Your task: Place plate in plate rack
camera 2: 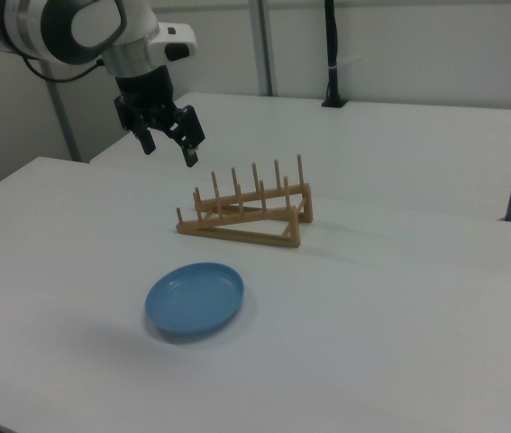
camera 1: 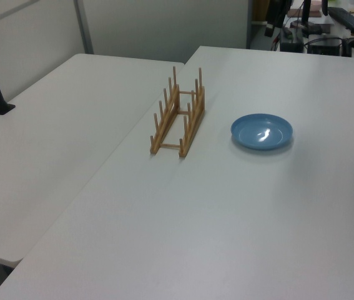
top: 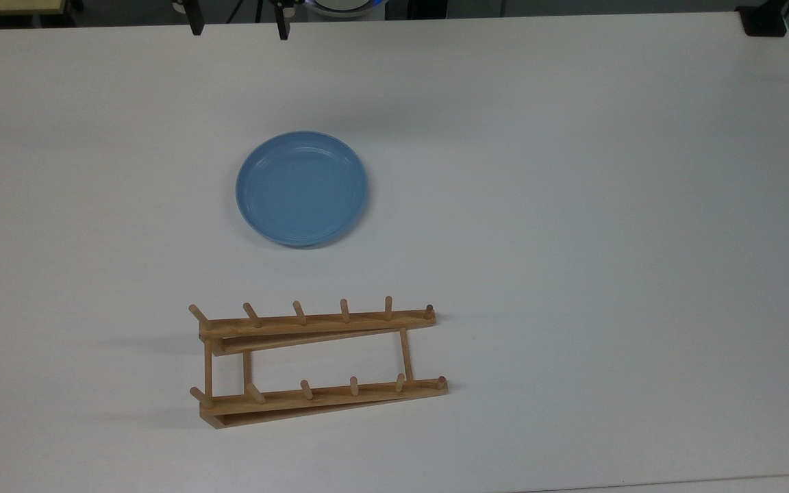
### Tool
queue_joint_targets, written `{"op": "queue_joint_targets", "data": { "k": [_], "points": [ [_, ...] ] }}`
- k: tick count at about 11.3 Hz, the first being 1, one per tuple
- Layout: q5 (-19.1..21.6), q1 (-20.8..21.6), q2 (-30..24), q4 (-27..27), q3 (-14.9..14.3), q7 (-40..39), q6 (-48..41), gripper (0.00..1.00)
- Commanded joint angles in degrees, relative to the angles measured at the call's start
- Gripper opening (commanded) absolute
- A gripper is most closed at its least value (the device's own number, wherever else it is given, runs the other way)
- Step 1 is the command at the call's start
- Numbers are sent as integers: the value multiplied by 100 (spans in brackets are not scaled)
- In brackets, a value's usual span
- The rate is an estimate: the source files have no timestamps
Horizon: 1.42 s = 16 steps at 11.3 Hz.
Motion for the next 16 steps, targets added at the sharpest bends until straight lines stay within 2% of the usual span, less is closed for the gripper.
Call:
{"op": "queue_joint_targets", "data": {
  "k": [1,12,15,16],
  "points": [
    [-54,113,-22,-1,-54,-21,-193,100],
    [-62,78,-13,-10,-45,-169,-370,100],
    [-228,34,4,-10,-45,-528,-424,100],
    [-403,34,66,-106,-45,-1000,-415,100]
  ]
}}
